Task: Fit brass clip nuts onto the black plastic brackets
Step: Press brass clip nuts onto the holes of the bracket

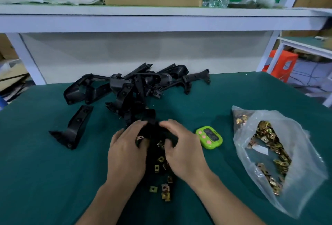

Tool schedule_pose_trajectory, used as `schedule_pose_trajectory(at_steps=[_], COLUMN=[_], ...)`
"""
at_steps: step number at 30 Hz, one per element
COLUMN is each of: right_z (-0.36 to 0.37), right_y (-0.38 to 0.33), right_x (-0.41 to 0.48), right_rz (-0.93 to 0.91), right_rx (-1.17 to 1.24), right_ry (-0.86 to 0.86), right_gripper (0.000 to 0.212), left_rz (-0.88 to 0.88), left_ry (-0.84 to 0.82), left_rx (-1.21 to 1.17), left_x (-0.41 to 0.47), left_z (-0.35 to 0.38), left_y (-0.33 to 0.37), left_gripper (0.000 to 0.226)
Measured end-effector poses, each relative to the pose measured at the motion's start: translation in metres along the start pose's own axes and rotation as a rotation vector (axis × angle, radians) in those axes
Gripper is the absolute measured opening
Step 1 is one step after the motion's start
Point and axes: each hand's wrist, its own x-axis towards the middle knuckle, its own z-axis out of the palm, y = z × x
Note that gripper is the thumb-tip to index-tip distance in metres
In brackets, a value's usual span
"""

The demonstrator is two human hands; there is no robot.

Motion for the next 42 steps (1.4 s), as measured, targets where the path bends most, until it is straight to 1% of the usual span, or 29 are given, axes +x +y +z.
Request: schedule_pose_trajectory(at_steps=[2,4,5,7,8,10,12,14,15,17,19,20,21,22,23,24,25,26,27,28,29,30,31,34,37,39,42], right_z=[0.005,0.010,0.011,0.012,0.012,0.008,0.002,-0.006,-0.008,-0.008,-0.004,-0.004,-0.005,-0.008,-0.012,-0.016,-0.018,-0.020,-0.021,-0.022,-0.023,-0.023,-0.023,-0.026,-0.030,-0.035,-0.042], right_y=[0.008,0.014,0.016,0.019,0.018,0.013,0.004,-0.004,-0.007,-0.010,-0.013,-0.014,-0.013,-0.011,-0.009,-0.006,-0.002,0.002,0.005,0.008,0.010,0.012,0.014,0.018,0.016,0.013,0.012], right_x=[0.000,-0.003,-0.004,-0.006,-0.006,-0.005,-0.005,-0.005,-0.007,-0.012,-0.018,-0.019,-0.019,-0.019,-0.017,-0.017,-0.016,-0.016,-0.017,-0.017,-0.016,-0.014,-0.012,-0.009,-0.008,-0.007,-0.004], right_rz=[0.009,0.052,0.076,0.098,0.104,0.113,0.085,-0.013,-0.069,-0.108,-0.058,-0.026,0.005,0.048,0.093,0.138,0.172,0.190,0.201,0.213,0.231,0.253,0.276,0.325,0.307,0.280,0.257], right_rx=[-0.180,-0.273,-0.268,-0.244,-0.228,-0.155,-0.078,-0.120,-0.204,-0.451,-0.680,-0.764,-0.818,-0.820,-0.777,-0.712,-0.656,-0.623,-0.607,-0.595,-0.582,-0.566,-0.545,-0.499,-0.419,-0.336,-0.256], right_ry=[-0.053,-0.088,-0.097,-0.107,-0.099,0.003,0.167,0.271,0.271,0.157,0.033,0.012,0.012,0.008,0.009,0.012,0.015,0.017,0.014,0.015,0.021,0.029,0.038,0.041,-0.027,-0.121,-0.313], right_gripper=[0.054,0.053,0.050,0.045,0.043,0.046,0.057,0.072,0.078,0.091,0.105,0.107,0.103,0.094,0.082,0.066,0.050,0.036,0.026,0.021,0.019,0.017,0.016,0.015,0.019,0.016,0.013], left_rz=[-0.152,-0.307,-0.344,-0.336,-0.325,-0.326,-0.347,-0.362,-0.362,-0.360,-0.358,-0.342,-0.315,-0.292,-0.279,-0.266,-0.225,-0.155,-0.076,-0.010,0.033,0.053,0.064,0.099,0.139,0.150,0.123], left_ry=[0.095,0.181,0.212,0.272,0.307,0.361,0.382,0.357,0.320,0.189,0.039,-0.023,-0.072,-0.095,-0.105,-0.105,-0.110,-0.126,-0.176,-0.257,-0.350,-0.423,-0.461,-0.501,-0.513,-0.486,-0.407], left_rx=[-0.130,-0.298,-0.353,-0.429,-0.460,-0.536,-0.658,-0.763,-0.796,-0.854,-0.919,-0.926,-0.912,-0.882,-0.835,-0.726,-0.532,-0.269,-0.053,0.062,0.111,0.127,0.134,0.200,0.287,0.272,0.112], left_x=[0.003,0.007,0.008,0.012,0.013,0.017,0.018,0.016,0.014,0.009,0.001,-0.004,-0.009,-0.013,-0.016,-0.017,-0.017,-0.015,-0.013,-0.010,-0.009,-0.008,-0.007,-0.008,-0.012,-0.012,-0.010], left_z=[-0.003,-0.004,-0.007,-0.012,-0.014,-0.019,-0.022,-0.022,-0.021,-0.015,-0.009,-0.007,-0.005,-0.004,-0.004,-0.002,-0.002,-0.002,-0.002,0.000,0.002,0.004,0.005,0.007,0.009,0.009,0.007], left_y=[0.000,-0.007,-0.010,-0.011,-0.009,-0.005,-0.002,-0.001,-0.001,0.003,0.011,0.016,0.020,0.023,0.024,0.023,0.018,0.013,0.009,0.005,0.001,-0.003,-0.005,-0.009,-0.007,-0.006,-0.004], left_gripper=[0.026,0.017,0.016,0.015,0.019,0.027,0.028,0.026,0.025,0.021,0.019,0.020,0.020,0.018,0.017,0.021,0.029,0.036,0.041,0.044,0.046,0.048,0.051,0.064,0.078,0.075,0.056])
